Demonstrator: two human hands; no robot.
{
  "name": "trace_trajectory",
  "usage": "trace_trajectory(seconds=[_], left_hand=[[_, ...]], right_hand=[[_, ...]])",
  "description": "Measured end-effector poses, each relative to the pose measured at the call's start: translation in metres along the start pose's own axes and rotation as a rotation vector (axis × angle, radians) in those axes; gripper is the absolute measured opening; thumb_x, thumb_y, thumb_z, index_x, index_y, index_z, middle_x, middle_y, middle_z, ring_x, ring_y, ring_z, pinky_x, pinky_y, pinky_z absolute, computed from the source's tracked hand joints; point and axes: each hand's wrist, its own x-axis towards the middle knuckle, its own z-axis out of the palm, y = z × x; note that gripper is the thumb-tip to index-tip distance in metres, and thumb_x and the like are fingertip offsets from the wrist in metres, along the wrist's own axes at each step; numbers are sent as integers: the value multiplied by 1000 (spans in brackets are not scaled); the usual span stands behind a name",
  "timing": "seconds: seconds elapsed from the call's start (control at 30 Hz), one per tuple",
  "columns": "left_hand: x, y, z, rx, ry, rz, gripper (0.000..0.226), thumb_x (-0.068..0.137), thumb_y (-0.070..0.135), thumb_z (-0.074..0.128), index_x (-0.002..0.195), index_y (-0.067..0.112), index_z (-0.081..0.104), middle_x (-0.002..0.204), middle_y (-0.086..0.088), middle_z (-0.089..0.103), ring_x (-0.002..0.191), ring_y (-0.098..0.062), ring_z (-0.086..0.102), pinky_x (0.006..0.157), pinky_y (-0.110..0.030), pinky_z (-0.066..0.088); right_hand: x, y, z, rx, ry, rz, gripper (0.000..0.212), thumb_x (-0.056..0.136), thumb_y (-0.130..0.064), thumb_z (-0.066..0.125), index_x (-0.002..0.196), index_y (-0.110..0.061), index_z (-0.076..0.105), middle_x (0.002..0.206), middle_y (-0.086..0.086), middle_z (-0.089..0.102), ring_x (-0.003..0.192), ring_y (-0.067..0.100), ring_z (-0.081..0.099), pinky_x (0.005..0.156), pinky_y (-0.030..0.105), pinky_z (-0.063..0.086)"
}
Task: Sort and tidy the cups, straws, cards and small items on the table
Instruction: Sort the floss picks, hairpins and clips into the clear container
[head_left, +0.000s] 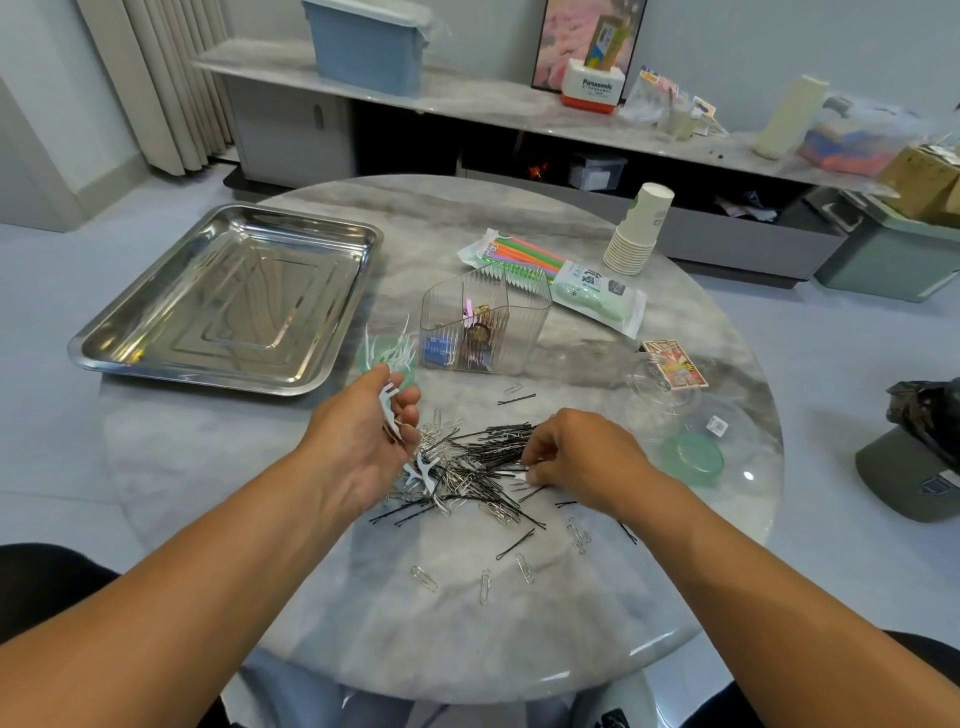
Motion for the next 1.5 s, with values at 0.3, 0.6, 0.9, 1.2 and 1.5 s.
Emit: trace_trajectory(seconds=[0.3,0.6,0.9,1.2,1.5], left_hand=[[-3,-4,2,-26,-46,-77,33,106,34,50,110,3,58,90,-16,67,77,-25,69,59,-30,62],[-2,-6,2,-1,-61,-90,35,105,35,53,118,2,56,92,-18,68,70,-25,72,55,-31,61],[-2,-15,5,129,-87,-49,37,105,37,52,108,2,62,79,-16,71,63,-23,72,55,-31,61],[-9,-23,10,253,-134,-17,53,104,50,45,117,4,66,88,-13,74,72,-20,73,65,-31,63],[-18,-21,10,233,-229,-156,65,104,54,39,128,-3,59,77,-10,64,60,-19,61,51,-26,55]], right_hand=[[-2,-8,1,-103,-25,-93,16,84,-25,76,71,-28,67,76,-13,64,76,9,56,77,31,33],[-5,-7,0,-451,61,-220,15,95,-16,46,93,-22,60,84,-3,67,80,23,58,90,38,37],[-6,-4,-40,638,-102,137,27,90,-15,69,111,-31,60,81,0,75,64,9,70,66,28,54],[-13,-37,-47,1309,-604,297,13,93,-10,67,86,-6,77,77,9,72,62,14,71,54,21,58],[2,-72,-33,1612,-532,371,36,94,-24,69,104,10,63,87,26,72,70,29,76,66,31,64]])
